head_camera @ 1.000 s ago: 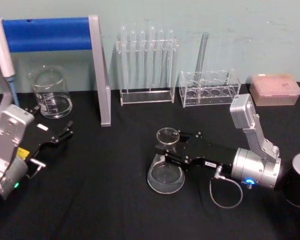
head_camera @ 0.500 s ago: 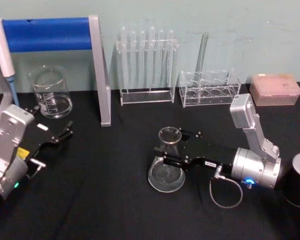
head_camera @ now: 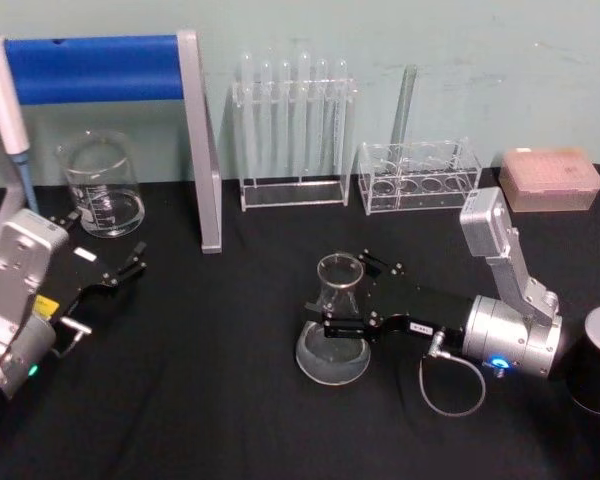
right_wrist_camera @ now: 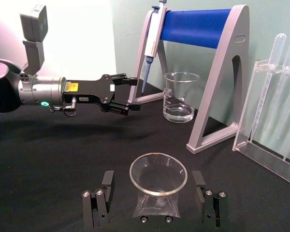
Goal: Grasp the erlenmeyer flask with one hand, shake it three times, then place it back.
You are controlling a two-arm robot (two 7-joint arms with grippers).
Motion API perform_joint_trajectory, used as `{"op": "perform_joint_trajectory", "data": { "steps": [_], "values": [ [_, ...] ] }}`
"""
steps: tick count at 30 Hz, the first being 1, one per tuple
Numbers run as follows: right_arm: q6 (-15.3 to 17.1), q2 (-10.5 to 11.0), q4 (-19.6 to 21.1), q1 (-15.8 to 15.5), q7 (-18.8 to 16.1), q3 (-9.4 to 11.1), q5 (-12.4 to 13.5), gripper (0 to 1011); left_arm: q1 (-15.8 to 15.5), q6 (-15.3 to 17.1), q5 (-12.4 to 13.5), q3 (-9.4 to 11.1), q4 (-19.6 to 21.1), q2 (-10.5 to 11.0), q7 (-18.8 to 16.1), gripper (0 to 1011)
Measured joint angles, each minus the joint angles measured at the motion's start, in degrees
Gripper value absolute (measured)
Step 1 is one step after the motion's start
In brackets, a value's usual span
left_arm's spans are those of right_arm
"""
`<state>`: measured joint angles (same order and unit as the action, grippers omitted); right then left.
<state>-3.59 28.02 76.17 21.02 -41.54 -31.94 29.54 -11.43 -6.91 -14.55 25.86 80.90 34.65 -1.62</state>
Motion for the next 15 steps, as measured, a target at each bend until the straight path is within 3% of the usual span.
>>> {"op": "perform_joint_trajectory", "data": {
  "steps": [15],
  "values": [
    [0.0, 0.0, 0.0, 0.0, 0.0, 0.0, 0.0, 1000, 0.0, 0.0, 0.0, 0.0, 0.0, 0.0, 0.0, 1001]
  ]
}}
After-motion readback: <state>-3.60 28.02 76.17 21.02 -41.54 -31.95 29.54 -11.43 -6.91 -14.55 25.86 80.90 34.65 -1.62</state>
